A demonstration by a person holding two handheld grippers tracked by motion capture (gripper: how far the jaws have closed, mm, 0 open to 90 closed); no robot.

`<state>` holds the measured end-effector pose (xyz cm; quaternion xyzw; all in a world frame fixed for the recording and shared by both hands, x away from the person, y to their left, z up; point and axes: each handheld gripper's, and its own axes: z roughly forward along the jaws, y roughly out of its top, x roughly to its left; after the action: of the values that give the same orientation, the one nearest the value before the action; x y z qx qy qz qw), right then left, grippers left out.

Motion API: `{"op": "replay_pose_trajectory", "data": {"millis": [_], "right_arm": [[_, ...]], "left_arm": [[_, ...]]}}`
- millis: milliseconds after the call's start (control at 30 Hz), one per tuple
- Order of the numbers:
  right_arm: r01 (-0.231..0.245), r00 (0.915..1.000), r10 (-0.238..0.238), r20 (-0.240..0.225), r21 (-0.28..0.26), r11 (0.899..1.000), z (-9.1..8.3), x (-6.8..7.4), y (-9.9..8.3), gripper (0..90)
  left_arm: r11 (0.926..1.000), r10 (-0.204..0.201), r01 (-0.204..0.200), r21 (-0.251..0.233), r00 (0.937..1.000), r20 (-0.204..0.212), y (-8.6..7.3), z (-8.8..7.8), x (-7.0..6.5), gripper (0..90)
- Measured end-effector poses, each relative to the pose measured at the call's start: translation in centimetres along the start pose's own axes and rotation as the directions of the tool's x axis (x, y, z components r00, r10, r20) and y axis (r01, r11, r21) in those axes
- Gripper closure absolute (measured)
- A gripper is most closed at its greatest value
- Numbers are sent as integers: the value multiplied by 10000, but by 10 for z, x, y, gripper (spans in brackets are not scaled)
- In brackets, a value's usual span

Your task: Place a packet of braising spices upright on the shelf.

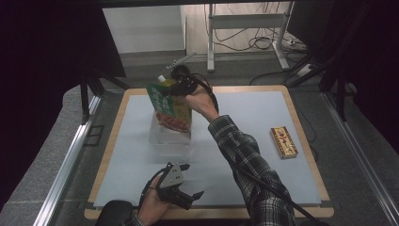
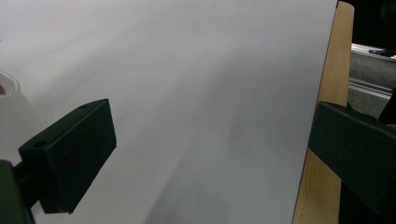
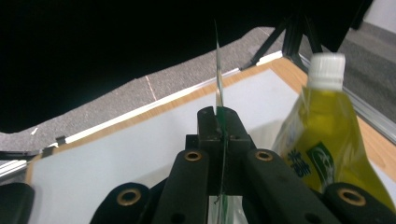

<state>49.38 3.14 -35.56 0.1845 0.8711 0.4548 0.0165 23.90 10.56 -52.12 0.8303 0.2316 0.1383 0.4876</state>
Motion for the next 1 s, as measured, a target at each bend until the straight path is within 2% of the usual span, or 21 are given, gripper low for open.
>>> {"op": "replay_pose_trajectory", "data": {"millis": [100,200,400,433,467,567,600,667,1000], "right_arm": [[-155,9998,150,-150,-323,9994,1,-5,-5,889],[44,10000,-43,53,-242,9997,0,-3,-5,889],[189,9998,-188,100,-184,9997,0,-1,-5,861],[230,9996,-227,147,-156,9996,0,0,-4,834],[293,9994,-290,205,-116,9995,-1,1,-4,770],[433,9986,-430,323,-100,9990,-4,2,-5,692],[433,9986,-430,323,-100,9990,-4,2,-5,692],[612,9963,-608,609,-47,9981,-8,2,-7,614],[916,9883,-920,1217,86,9958,-19,4,-13,431]], "left_arm": [[10000,0,0,9,10000,-2,0,0,0,6],[10000,12,-12,38,10000,9,0,0,0,6],[10000,41,-41,71,10000,17,0,1,-1,6],[10000,38,-38,71,10000,18,0,1,-1,6],[10000,41,-42,77,10000,15,0,1,-1,6],[10000,46,-46,83,10000,10,0,1,-1,6],[9999,58,-58,100,10000,13,0,2,-1,6],[9999,70,-70,120,10000,17,0,2,-1,6],[9998,99,-99,177,9999,19,0,3,-2,6]]}}
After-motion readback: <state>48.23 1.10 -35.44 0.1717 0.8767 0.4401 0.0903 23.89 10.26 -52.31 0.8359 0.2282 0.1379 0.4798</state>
